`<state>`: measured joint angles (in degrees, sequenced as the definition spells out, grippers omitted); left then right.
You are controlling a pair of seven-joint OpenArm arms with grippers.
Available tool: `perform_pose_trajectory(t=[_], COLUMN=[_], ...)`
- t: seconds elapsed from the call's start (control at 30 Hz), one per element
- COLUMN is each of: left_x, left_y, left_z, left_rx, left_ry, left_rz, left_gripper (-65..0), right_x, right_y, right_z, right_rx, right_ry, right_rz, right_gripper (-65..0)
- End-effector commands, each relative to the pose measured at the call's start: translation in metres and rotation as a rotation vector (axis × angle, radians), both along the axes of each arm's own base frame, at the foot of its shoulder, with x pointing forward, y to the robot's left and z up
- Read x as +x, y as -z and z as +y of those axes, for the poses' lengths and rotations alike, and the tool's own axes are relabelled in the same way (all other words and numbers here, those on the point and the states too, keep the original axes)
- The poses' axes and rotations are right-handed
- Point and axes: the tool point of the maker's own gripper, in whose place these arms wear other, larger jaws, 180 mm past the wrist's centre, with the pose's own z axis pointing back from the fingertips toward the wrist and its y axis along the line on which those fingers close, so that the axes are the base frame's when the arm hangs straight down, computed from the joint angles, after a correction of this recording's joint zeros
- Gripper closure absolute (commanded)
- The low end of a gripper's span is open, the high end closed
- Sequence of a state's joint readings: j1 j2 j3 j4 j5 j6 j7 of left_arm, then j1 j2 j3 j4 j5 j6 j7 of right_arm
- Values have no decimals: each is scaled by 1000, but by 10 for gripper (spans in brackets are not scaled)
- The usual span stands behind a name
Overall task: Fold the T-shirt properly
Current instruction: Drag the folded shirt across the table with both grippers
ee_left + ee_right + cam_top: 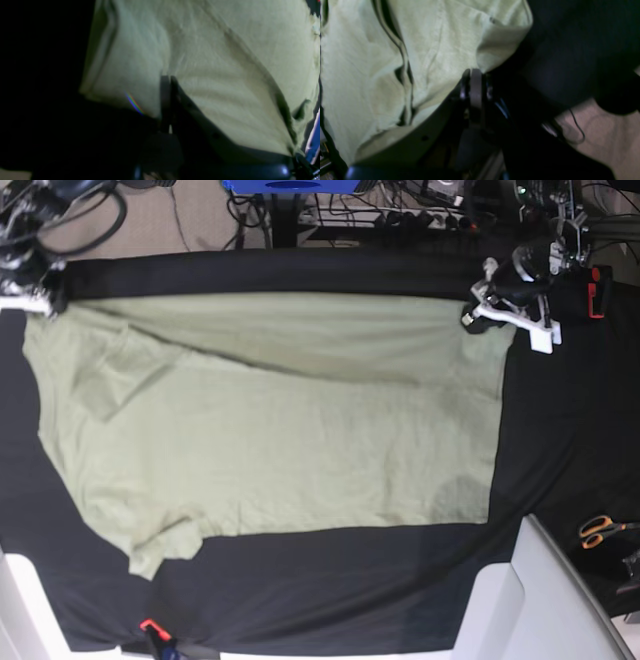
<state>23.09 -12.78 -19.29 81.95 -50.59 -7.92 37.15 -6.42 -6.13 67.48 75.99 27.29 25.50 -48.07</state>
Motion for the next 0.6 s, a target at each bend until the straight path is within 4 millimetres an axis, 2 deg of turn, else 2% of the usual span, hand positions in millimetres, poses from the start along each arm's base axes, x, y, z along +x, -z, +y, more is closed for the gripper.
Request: perform_pose_trajectory(t=[0.0, 0.17, 0.57], left_x=[3, -6, -7], left_y=[-10, -14, -12], left_z=[8, 12, 12], left_rx=[26, 49, 52], left_ry=[6, 26, 26], left_rz=[-31, -25, -19], left_gripper=[0, 0, 0], right_x=[-1, -17, -25], right_y=[-8, -9, -6], right_z=[-11, -9, -7], right_rx=[-33, 6, 15], right_ry=[15, 48, 51], right_rz=[-20, -56, -42], right_gripper=[0, 0, 0])
